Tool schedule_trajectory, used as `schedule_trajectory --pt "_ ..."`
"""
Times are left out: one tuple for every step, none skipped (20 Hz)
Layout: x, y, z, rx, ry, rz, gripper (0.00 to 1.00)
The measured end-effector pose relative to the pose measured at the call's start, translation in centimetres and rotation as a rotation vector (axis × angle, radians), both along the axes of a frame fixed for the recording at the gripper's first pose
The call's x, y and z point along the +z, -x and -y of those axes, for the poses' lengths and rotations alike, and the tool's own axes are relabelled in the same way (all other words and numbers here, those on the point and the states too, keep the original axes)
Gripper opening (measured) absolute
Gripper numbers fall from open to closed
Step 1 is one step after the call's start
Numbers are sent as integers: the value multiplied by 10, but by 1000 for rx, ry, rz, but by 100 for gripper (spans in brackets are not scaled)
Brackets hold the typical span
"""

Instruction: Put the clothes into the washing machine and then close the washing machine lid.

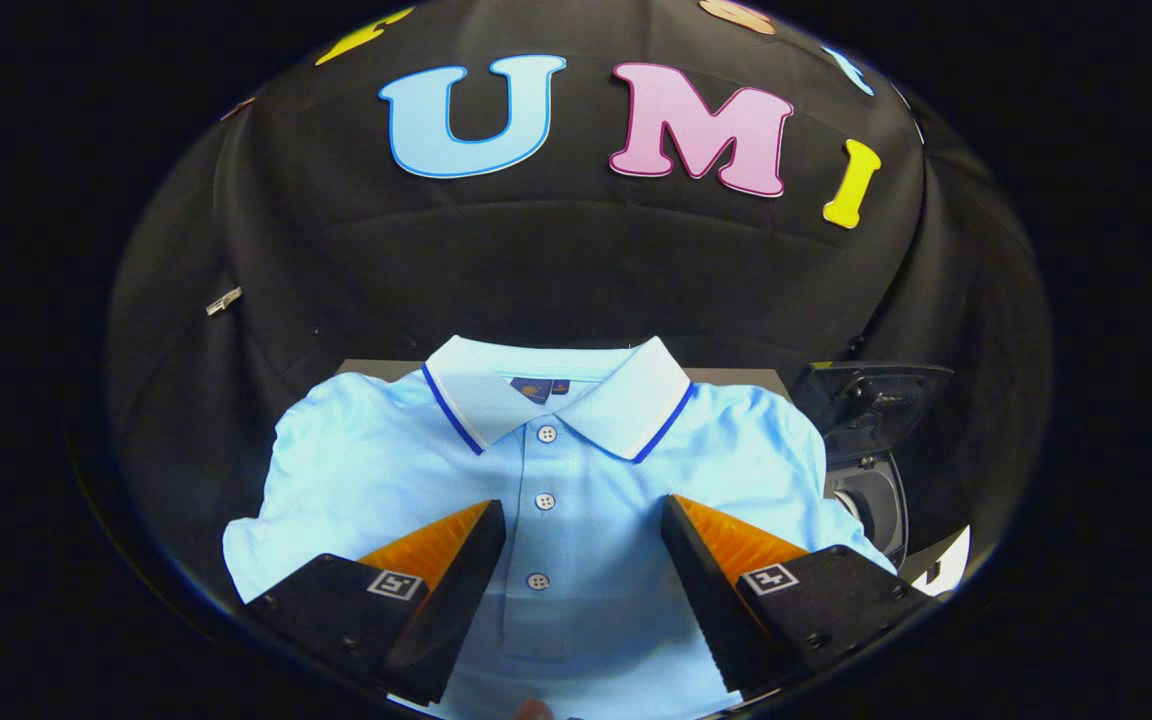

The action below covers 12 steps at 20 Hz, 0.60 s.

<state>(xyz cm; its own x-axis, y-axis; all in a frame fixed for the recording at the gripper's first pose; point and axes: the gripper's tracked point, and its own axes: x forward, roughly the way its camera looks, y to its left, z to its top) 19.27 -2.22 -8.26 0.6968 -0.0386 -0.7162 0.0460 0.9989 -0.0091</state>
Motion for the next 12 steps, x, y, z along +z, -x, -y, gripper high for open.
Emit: schedule_trajectory --pt "-1 0 0 2 4 -4 100" --pt "-2 0 1 0 2 -13 100" --pt "-3 0 1 -5 -9 -22 100" --pt "-3 0 2 -17 -24 -44 100" --pt "-3 0 2 -28 -32 -65 100" --pt "-4 1 4 -29 -25 -87 100" --pt "-5 2 5 -33 -19 -119 100" --pt "-5 2 4 -40 -18 -141 100" --pt "-5 1 4 -42 -18 -165 99" --pt "-7 2 5 -50 -17 -183 99" --pt "-7 2 7 -58 -21 -200 98" --pt "-7 2 6 -65 -24 -209 90"
